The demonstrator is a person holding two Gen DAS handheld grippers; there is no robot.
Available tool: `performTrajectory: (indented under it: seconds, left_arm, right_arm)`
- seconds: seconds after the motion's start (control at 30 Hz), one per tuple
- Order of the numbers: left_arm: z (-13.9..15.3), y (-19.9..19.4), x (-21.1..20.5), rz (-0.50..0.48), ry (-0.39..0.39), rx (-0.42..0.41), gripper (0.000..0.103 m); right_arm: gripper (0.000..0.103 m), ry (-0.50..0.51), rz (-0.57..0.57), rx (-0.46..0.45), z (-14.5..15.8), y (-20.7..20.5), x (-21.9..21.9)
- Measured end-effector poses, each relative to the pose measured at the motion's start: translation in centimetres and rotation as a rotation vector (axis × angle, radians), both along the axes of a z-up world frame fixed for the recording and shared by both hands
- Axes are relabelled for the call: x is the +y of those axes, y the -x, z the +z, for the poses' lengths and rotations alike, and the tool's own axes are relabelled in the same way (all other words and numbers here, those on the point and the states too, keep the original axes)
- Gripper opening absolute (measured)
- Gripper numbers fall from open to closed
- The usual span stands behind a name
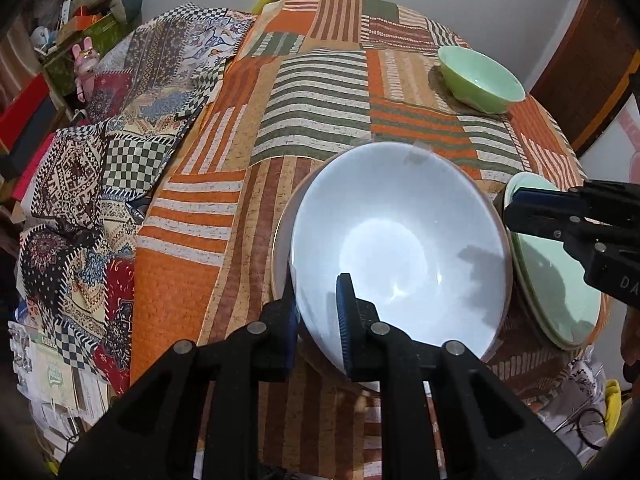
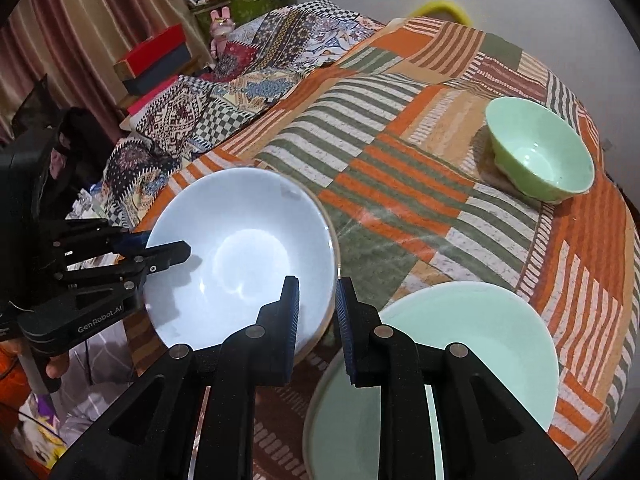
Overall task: Organize plates and bowls
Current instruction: 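Lower the white bowl into the pink bowl and open both grippers, then move both grippers to the mint green bowl on the quilt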
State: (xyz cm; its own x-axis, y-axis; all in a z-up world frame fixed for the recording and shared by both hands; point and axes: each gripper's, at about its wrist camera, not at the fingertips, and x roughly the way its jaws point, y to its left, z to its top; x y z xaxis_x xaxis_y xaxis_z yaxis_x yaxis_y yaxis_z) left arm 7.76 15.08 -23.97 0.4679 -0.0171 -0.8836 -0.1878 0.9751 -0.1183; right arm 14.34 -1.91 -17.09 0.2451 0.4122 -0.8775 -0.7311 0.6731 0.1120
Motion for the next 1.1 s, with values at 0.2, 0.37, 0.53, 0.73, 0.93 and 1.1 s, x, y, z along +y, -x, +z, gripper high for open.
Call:
performTrajectory:
  seconds: [0.2, 0.37, 0.53, 0.73, 0.93, 1.1]
  left_arm:
    - [1.3, 0.3, 1.0, 0.042, 0.017, -0.002, 0.020]
    - [3.9, 0.2, 0.7, 0.034, 0.006, -0.065, 0.028]
    - [7.1, -1.1, -0.4, 0.018, -0.017, -0.152, 0.045]
    - [10.2, -4.2, -2.8, -0.023, -0.044, -0.244, 0.058]
    - [11.0, -9.0, -5.3, -0.063, -0.046, -0.273, 0.059]
    - [10.0, -13.5, -6.8, -0.092, -0.008, -0.246, 0.059]
  right_arm:
    - [0.019, -0.034, -0.030, -0.015, 1.0, -0.3, -1.5]
    - [0.023, -0.063, -0.064, -0.031, 2.1, -1.2, -3.5]
    - [0.030, -0.087, -0.137, -0.079, 3.4, -2.7, -6.5]
    - [0.039, -0.095, -0.241, -0.144, 5.3, -5.7, -10.5]
    - [0.040, -0.133, -0.340, -0.150, 6.1, -9.8, -13.8]
    - [0.040, -0.156, -0.405, -0.114, 5.1, -13.7, -15.3]
